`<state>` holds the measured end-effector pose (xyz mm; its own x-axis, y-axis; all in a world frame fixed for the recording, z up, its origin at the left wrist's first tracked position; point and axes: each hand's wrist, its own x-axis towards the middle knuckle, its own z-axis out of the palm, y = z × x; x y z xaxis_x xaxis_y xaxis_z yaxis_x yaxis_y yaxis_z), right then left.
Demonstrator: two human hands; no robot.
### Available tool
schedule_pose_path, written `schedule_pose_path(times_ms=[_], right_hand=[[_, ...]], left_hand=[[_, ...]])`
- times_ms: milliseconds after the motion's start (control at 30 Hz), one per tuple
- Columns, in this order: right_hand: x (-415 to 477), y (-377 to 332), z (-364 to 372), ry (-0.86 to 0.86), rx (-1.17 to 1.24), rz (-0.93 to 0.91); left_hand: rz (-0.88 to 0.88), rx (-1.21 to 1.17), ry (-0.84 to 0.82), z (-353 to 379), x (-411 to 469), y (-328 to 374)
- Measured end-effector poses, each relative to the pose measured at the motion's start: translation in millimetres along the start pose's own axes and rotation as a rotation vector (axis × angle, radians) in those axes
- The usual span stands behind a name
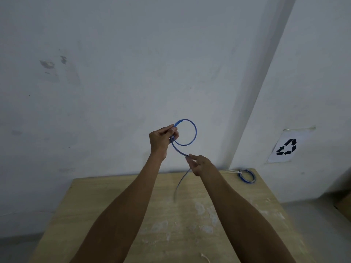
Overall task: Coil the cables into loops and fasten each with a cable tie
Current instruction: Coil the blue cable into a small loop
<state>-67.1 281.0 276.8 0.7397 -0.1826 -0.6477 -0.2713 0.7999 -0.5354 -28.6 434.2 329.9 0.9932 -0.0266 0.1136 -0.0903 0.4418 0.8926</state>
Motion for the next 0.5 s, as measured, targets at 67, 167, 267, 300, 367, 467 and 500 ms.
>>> schedule_pose_path(times_ms=[67, 167, 267, 300, 367, 467, 500], right_hand=[[-1.9, -6.0, -0.6, 0.028, -0.064, -0.121], [-17.5, -13.6, -3.7, -0.041, -0.248, -0.335], [-28.4, -18.3, -6.6, -0.161, -0.472, -0.5], [-30.3, -19.5, -6.1, -0.18, -0.535, -0.539], [-31.4, -21.5, -4.8, -0.192, -0.602, -0.6], [-32.0, -24.0, -4.0, -0.222, -0.633, -0.658], [-30.7, -24.6, -5.0, -0.229, -0.648, -0.68]], left_hand=[[0.011, 0.112, -0.026, -11.2, 0.7, 1.0], [0.008, 0.232, -0.064, -27.6, 3.2, 0.1], [0.003, 0.304, -0.11, -37.6, 3.9, -0.8], [0.002, 0.336, -0.131, -39.2, 3.1, -0.5], [-0.003, 0.392, -0.171, -40.6, 1.9, 0.3], [-0.006, 0.411, -0.197, -41.1, 1.8, 0.9], [-0.005, 0.416, -0.206, -41.3, 1.8, 1.4]])
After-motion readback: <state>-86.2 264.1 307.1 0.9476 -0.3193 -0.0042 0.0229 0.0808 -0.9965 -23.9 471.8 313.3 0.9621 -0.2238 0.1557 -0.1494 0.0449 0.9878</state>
